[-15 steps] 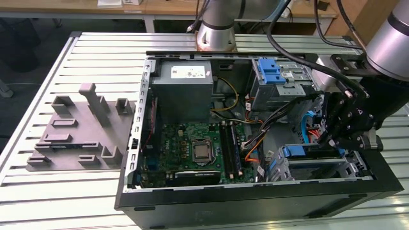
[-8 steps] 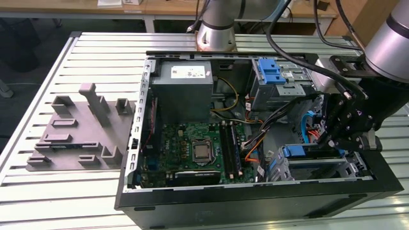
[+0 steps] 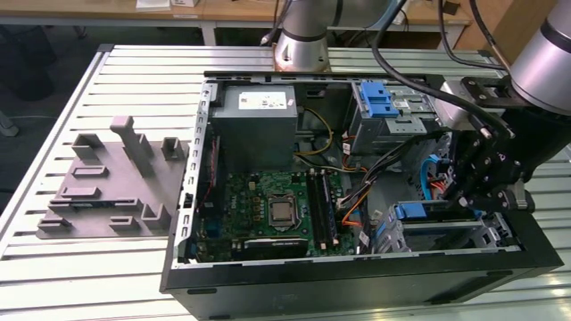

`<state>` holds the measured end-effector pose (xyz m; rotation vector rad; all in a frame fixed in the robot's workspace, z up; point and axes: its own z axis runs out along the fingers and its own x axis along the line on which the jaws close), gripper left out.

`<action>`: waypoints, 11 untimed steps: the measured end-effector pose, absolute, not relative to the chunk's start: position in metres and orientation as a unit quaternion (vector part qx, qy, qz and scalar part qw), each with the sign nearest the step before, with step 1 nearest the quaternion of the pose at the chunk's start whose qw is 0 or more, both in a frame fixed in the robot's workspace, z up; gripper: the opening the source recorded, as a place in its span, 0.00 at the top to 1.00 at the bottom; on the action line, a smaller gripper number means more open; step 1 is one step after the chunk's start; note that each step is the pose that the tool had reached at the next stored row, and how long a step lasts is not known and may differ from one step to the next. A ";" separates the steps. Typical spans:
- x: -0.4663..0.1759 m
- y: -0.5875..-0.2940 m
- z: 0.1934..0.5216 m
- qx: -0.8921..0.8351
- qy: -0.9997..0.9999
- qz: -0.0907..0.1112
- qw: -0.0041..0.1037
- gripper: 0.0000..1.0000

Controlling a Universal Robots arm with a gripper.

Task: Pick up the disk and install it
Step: 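Insert the first disk wire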

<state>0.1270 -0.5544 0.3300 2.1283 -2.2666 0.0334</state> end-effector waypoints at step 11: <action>0.127 -0.554 0.338 0.684 -0.729 0.011 0.016 0.89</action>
